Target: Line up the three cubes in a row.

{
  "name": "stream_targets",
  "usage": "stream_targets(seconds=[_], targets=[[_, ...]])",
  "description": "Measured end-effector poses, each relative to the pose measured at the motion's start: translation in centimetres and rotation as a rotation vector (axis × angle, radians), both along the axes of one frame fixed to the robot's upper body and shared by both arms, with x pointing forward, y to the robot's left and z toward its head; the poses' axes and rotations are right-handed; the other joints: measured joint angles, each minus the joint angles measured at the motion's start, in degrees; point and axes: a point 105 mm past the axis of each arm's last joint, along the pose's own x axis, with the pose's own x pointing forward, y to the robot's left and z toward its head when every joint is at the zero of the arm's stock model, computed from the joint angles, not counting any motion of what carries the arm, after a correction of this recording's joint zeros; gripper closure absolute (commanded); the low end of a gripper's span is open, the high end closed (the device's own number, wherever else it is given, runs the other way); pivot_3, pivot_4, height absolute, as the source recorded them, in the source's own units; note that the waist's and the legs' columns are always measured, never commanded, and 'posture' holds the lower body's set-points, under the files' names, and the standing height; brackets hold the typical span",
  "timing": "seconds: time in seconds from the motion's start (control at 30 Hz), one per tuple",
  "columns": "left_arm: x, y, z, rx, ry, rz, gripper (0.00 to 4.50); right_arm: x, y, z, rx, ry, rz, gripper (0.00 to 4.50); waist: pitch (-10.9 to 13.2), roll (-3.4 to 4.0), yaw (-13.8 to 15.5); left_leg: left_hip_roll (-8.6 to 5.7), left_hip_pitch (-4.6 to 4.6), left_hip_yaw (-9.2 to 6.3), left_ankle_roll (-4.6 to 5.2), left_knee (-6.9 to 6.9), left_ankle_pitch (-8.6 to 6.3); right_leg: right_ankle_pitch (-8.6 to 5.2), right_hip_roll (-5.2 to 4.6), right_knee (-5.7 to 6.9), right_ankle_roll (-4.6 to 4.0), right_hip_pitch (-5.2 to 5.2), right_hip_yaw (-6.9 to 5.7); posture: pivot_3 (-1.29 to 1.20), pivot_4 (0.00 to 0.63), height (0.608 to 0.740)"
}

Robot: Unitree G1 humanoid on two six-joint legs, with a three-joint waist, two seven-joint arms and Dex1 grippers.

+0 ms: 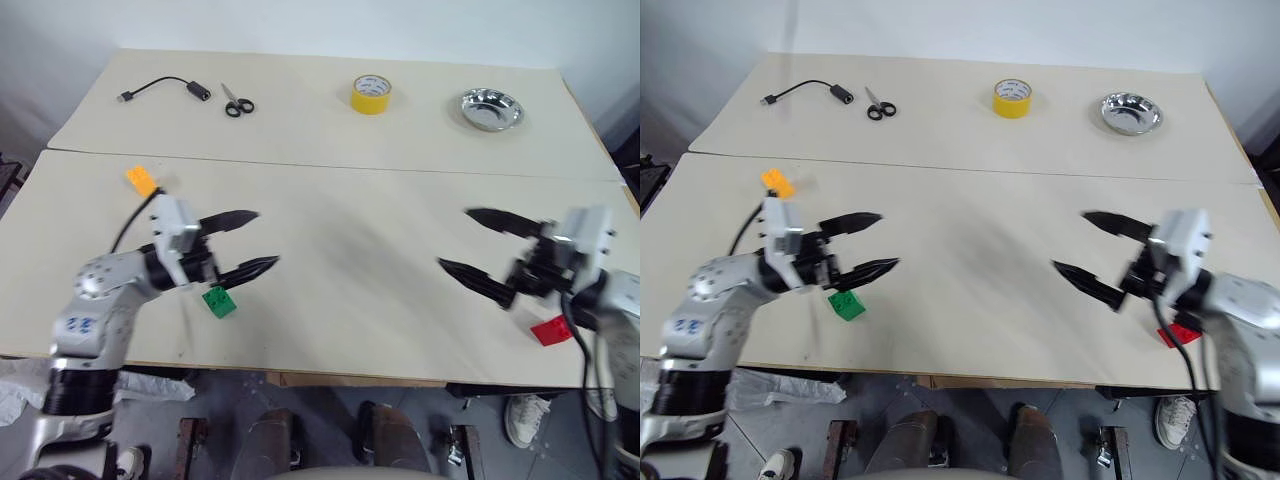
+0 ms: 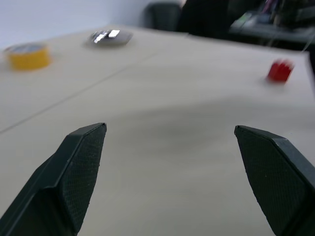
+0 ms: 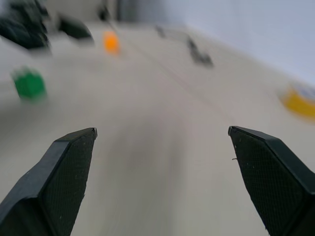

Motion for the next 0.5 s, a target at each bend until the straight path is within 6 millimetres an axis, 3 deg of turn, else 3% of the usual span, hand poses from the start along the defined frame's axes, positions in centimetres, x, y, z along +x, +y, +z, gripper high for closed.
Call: stream_targets(seconds=[0.13,0.2,0.37,0.5], targets=[[0.4,-2.9,-0.9,0.05,0.032,-0.125,0.09,-4.2,-7.7,-1.9,-0.055,0.102,-0.312,0.0,0.0,-0.02,0.1,-0.09,0.03,0.16,0.05,0.0,0.01,0.05,0.06,-0.18,0.11,0.07,0.08,0.0,0.15,0.74],[0.7,-3.6,-0.5,0.052,0.019,-0.153,0.09,-6.2,-10.3,-2.4,-0.068,0.132,-0.428,0.0,0.0,-0.02,-0.3,-0.03,0.11,0.21,0.05,-0.02,0.01,0.06,0.09,-0.16,0.11,0.06,0.17,0.0,0.15,0.74],[1.0,-4.1,-1.0,0.07,0.03,-0.192,0.09,-9.8,-14.0,-4.2,-0.028,0.23,-0.602,0.0,0.0,0.03,-0.7,0.15,0.21,0.37,0.04,-0.09,0.01,0.06,0.12,-0.13,0.11,0.02,0.36,0.0,0.15,0.74],[1.1,-4.3,-1.4,0.067,0.04,-0.203,0.09,-9.5,-13.8,-4.1,-0.037,0.264,-0.588,0.0,0.0,0.04,-0.7,0.15,0.2,0.37,0.05,0.0,0.01,0.07,0.07,-0.08,0.11,0.0,0.46,0.0,0.15,0.74]])
